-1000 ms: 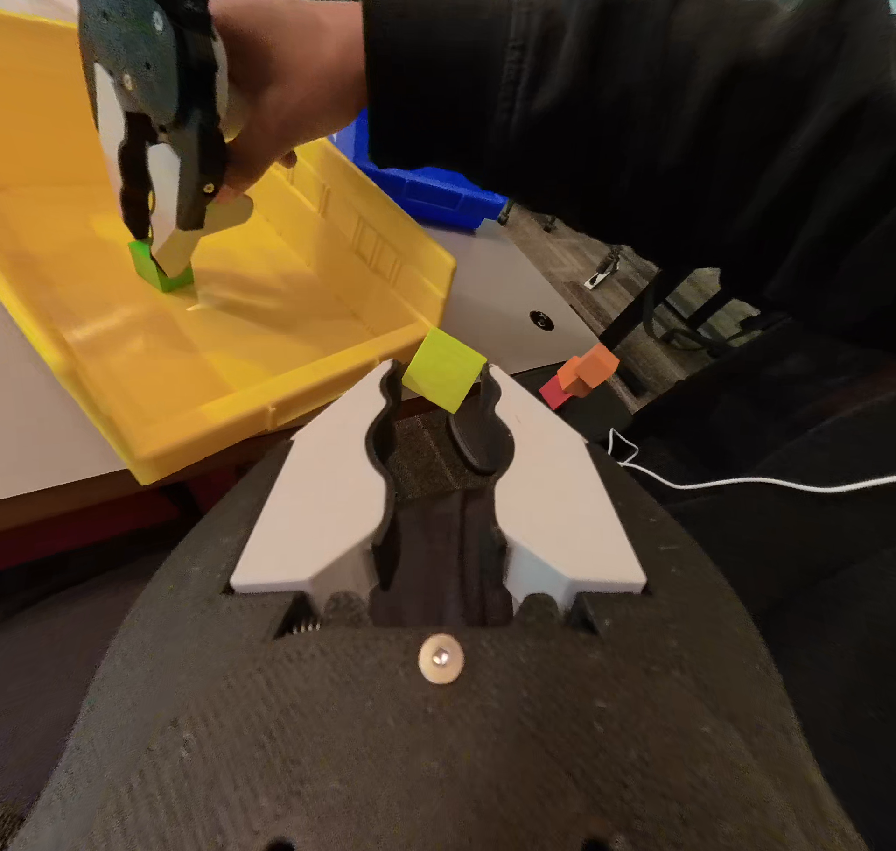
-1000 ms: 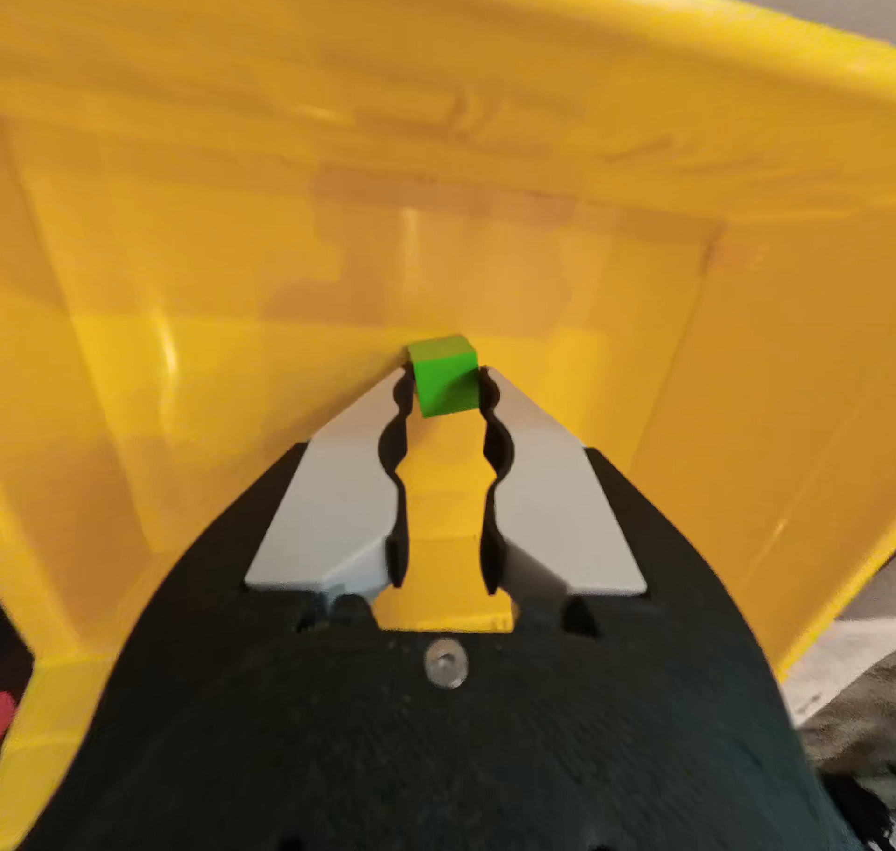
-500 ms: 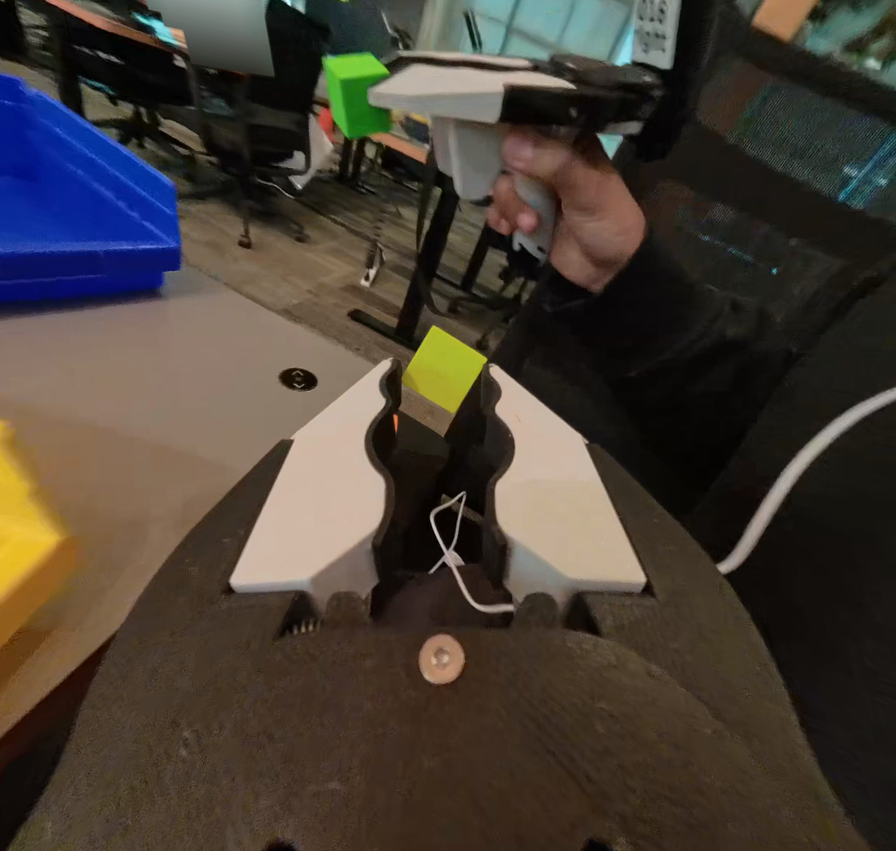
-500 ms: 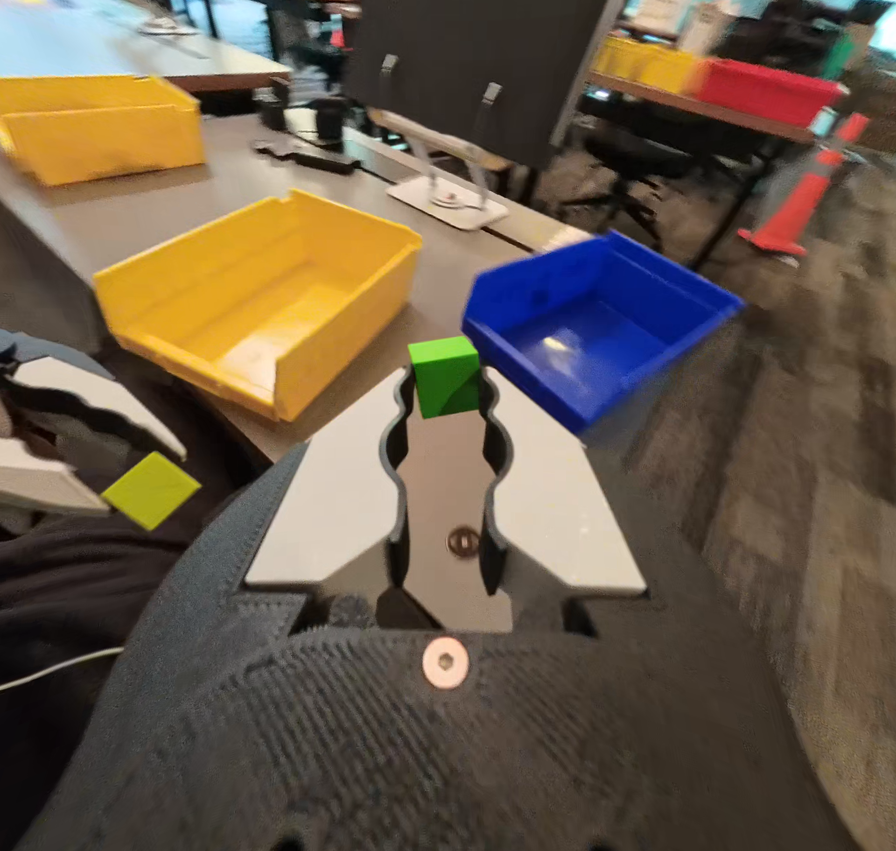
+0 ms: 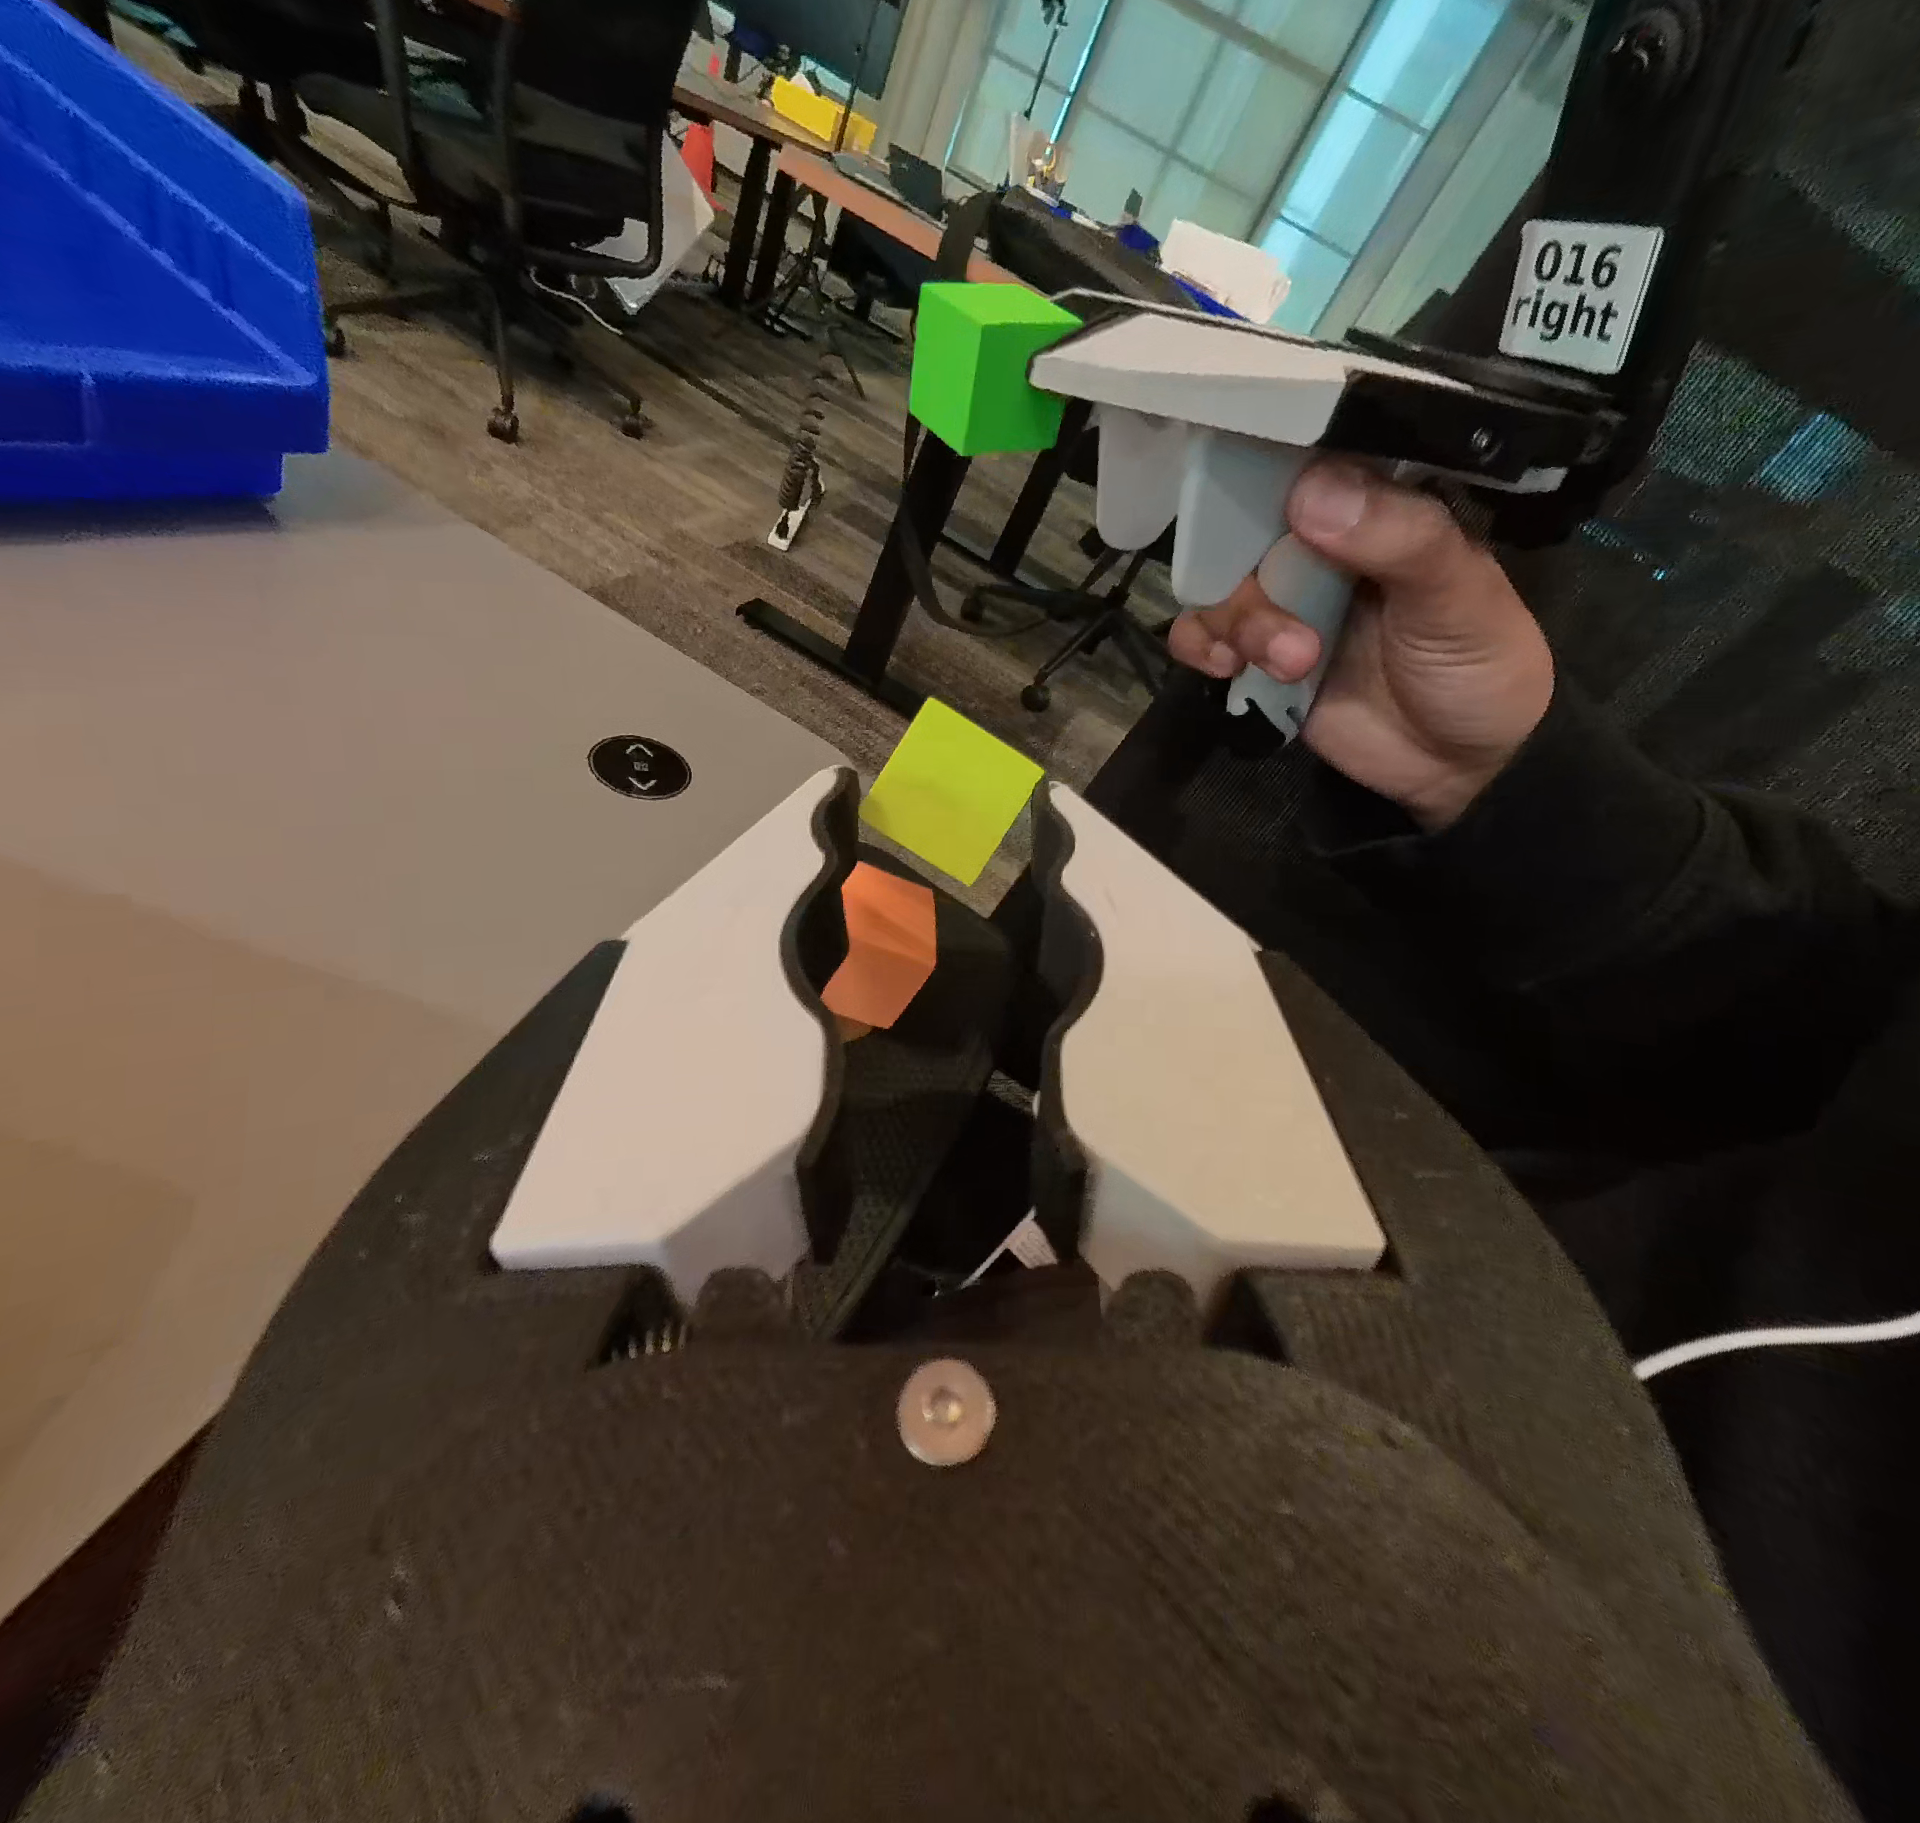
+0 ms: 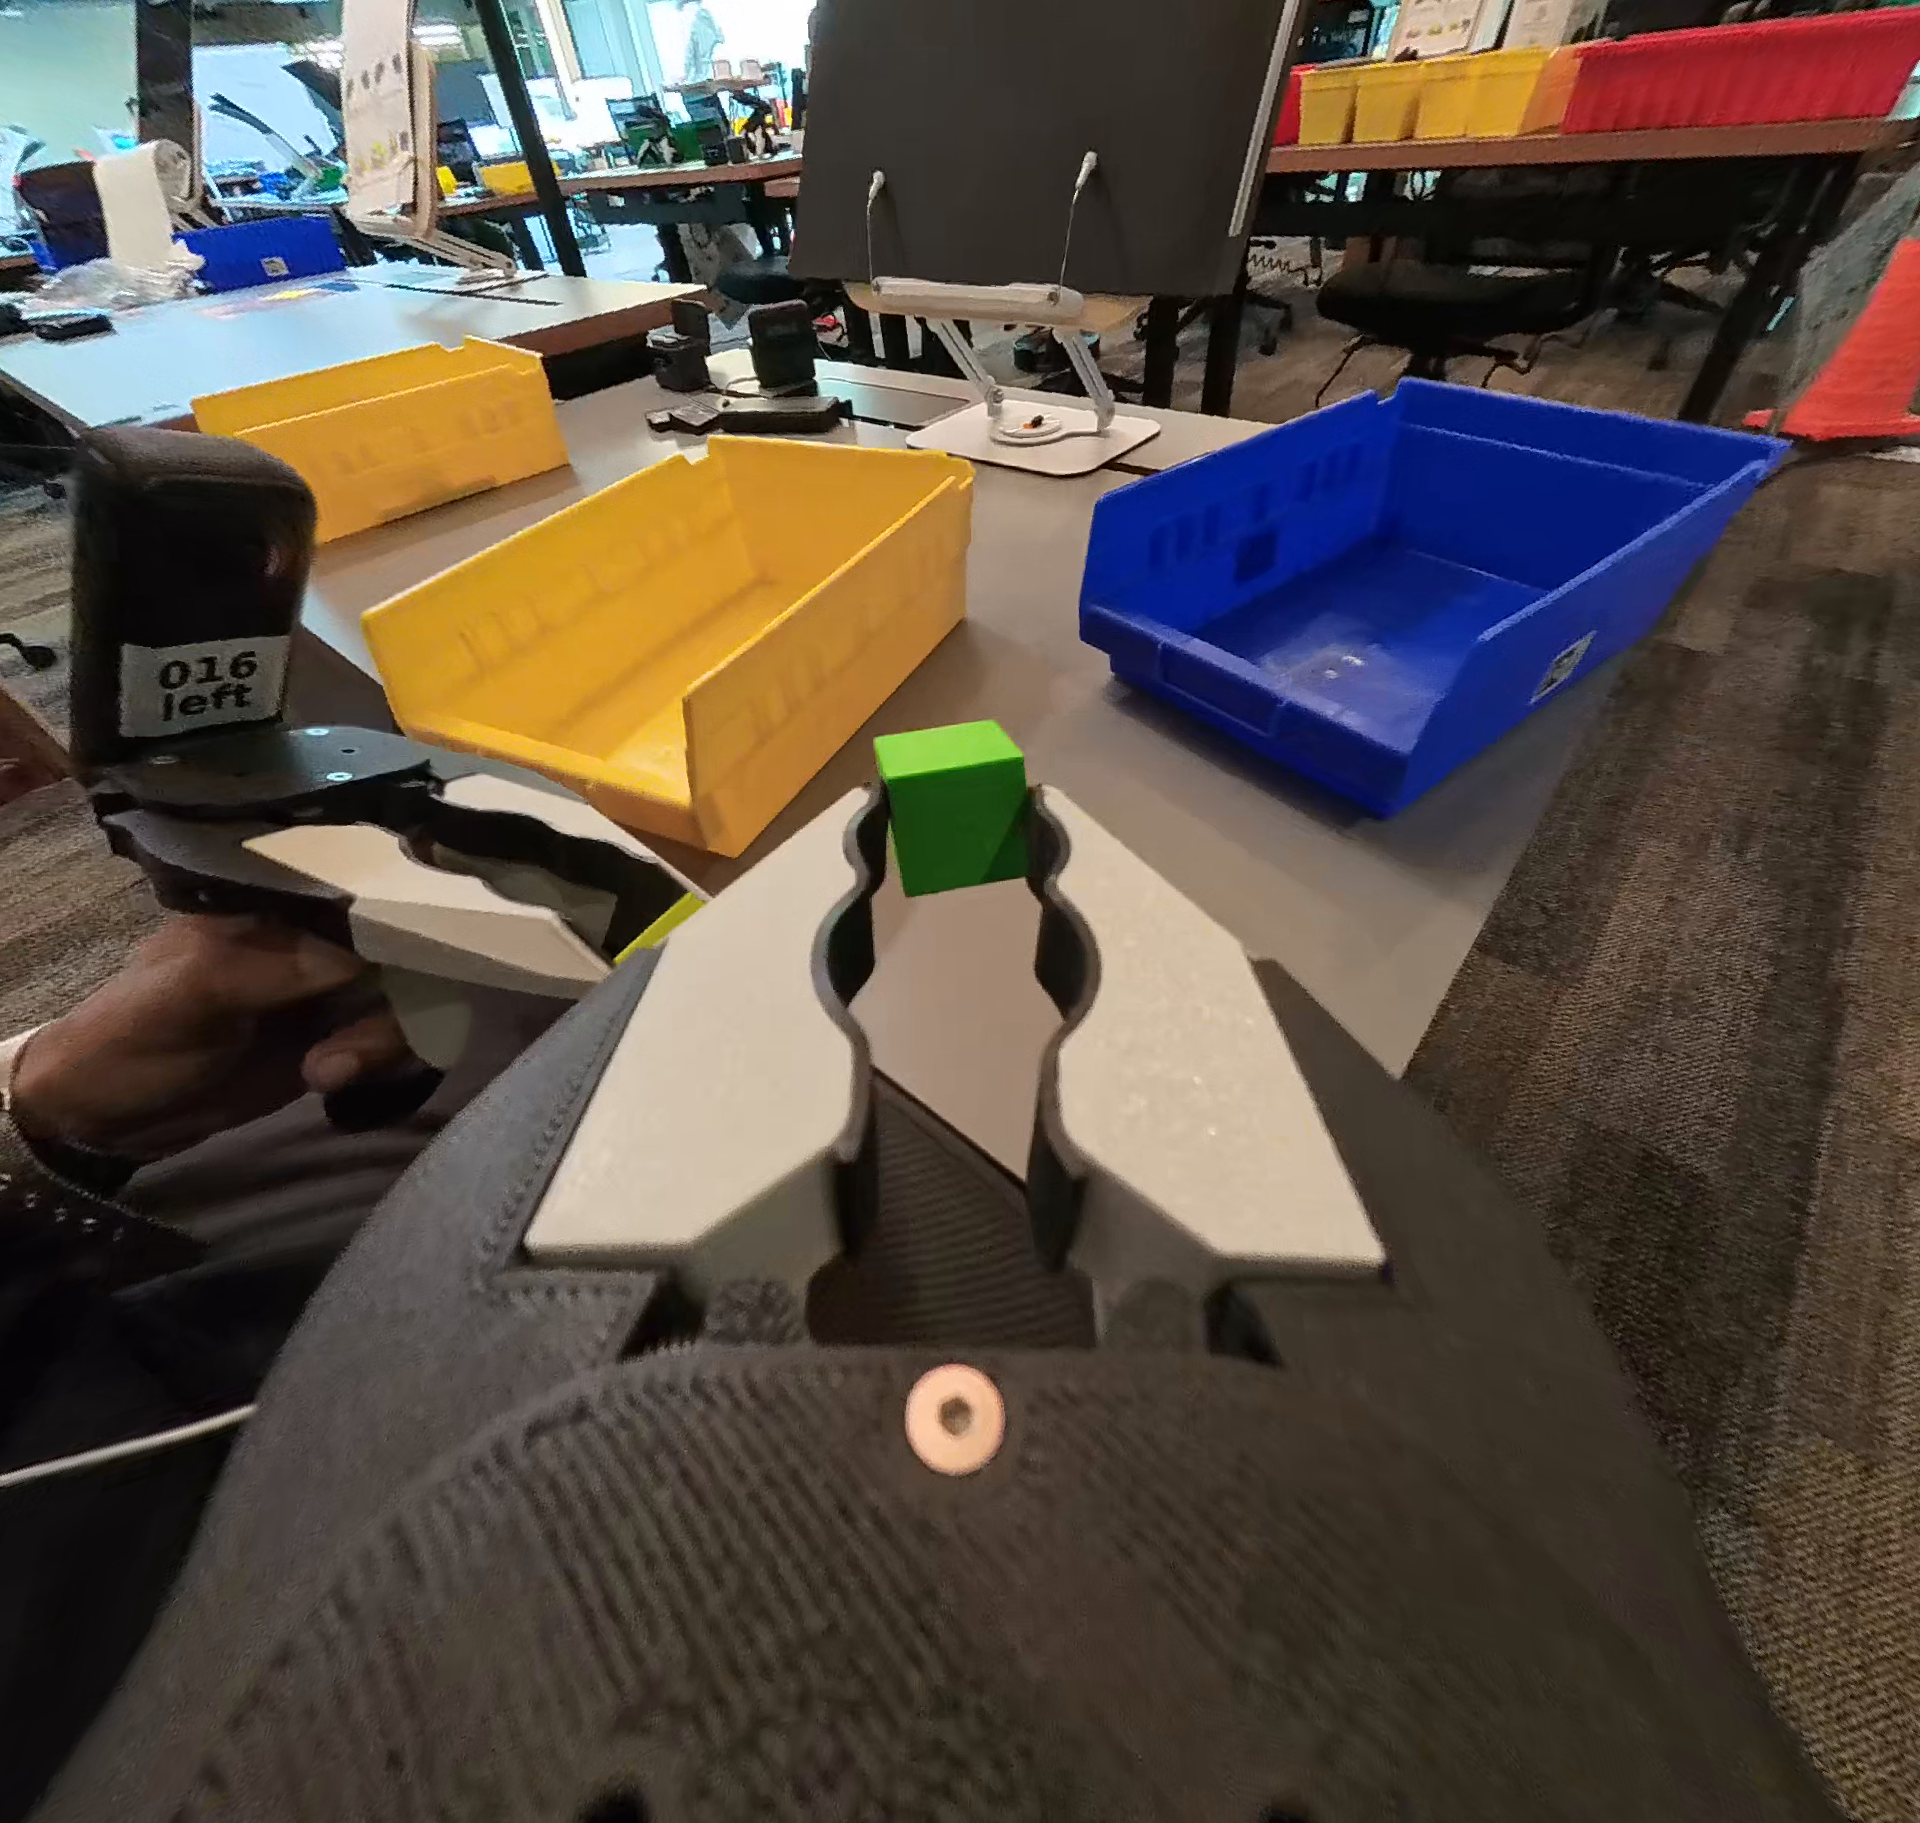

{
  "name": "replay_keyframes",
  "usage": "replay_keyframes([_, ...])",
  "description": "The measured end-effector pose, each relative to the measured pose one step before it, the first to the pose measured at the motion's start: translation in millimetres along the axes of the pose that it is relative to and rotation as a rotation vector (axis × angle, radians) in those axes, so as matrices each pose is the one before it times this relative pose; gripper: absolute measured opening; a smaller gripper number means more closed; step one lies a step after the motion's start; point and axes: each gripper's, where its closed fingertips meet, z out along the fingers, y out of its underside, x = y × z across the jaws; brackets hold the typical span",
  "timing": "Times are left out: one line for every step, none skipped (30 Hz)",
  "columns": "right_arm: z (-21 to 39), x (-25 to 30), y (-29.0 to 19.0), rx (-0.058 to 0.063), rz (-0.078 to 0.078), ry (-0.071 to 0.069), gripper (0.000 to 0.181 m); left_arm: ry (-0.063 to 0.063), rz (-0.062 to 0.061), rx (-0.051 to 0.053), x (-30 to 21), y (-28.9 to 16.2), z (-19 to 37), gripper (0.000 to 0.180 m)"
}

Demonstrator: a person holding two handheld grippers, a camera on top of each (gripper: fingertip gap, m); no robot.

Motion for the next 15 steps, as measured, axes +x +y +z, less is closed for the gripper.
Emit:
replay_keyframes([0.02, 0.20, 1.69, 0.0007, 0.0001, -0.0033, 0.025, 0.0010, -0.0174, 0.0002, -1.39, 1.40, 0.76, 0.029])
replay_keyframes([-0.21, 0.14, 1.08, 0.0026, 0.0008, -0.0034, 0.025, -0.0003, -0.0083, -0.0044, -0.95, 1.54, 0.84, 0.029])
replay_keyframes([-0.07, -0.01, 0.74, 0.0026, 0.0027, -0.0040, 0.025, -0.0044, 0.0012, -0.0058, -0.84, 1.37, 0.74, 0.029])
replay_keyframes([0.09, -0.13, 0.63, 0.0024, 0.0044, -0.0044, 0.025, -0.0075, 0.0067, -0.0069, -0.79, 1.16, 0.45, 0.029])
replay_keyframes([0.51, -0.16, 0.77, 0.0022, 0.0047, -0.0052, 0.025, -0.0056, 0.0081, -0.0070, -0.41, 1.05, 0.38, 0.029])
replay_keyframes([0.65, -0.19, 0.82, 0.0018, 0.0039, -0.0043, 0.025, -0.0017, 0.0063, -0.0038, 0.11, 0.59, 0.20, 0.029])
replay_keyframes([0.87, -0.14, 1.04, 0.0006, 0.0034, -0.0035, 0.025, 0.0006, 0.0019, 0.0019, 0.15, 0.07, -0.01, 0.029])
replay_keyframes([1.06, -0.06, 1.34, -0.0013, 0.0031, -0.0031, 0.025, 0.0034, -0.0043, 0.0035, 0.09, -0.16, -0.27, 0.029])
replay_keyframes([0.96, -0.05, 1.28, -0.0021, 0.0016, -0.0022, 0.025, 0.0070, -0.0081, 0.0093, 0.30, -0.90, -0.64, 0.029])
replay_keyframes([0.72, 0.06, 1.02, -0.0019, -0.0004, -0.0009, 0.025, 0.0105, -0.0123, 0.0139, 0.49, -1.55, -0.82, 0.029])
replay_keyframes([0.58, 0.09, 0.59, -0.0014, -0.0015, -0.0002, 0.025, 0.0144, -0.0162, 0.0118, 0.68, -1.42, -0.85, 0.029])
replay_keyframes([0.35, -0.05, 0.28, -0.0010, -0.0016, -0.0004, 0.025, 0.0148, -0.0173, 0.0083, 0.75, -1.05, -0.96, 0.029])
replay_keyframes([0.16, -0.01, 0.03, -0.0005, -0.0014, -0.0007, 0.025, 0.0053, -0.0136, 0.0074, 0.12, -1.46, -1.36, 0.029])
replay_keyframes([0.00, -0.07, -0.13, 0.0003, -0.0014, -0.0004, 0.025, -0.0070, -0.0064, 0.0033, -0.56, -1.64, -2.11, 0.029])
replay_keyframes([-0.11, 0.08, -0.08, 0.0001, -0.0016, 0.0005, 0.025, -0.0179, -0.0032, -0.0037, -1.11, -1.93, -2.95, 0.029])
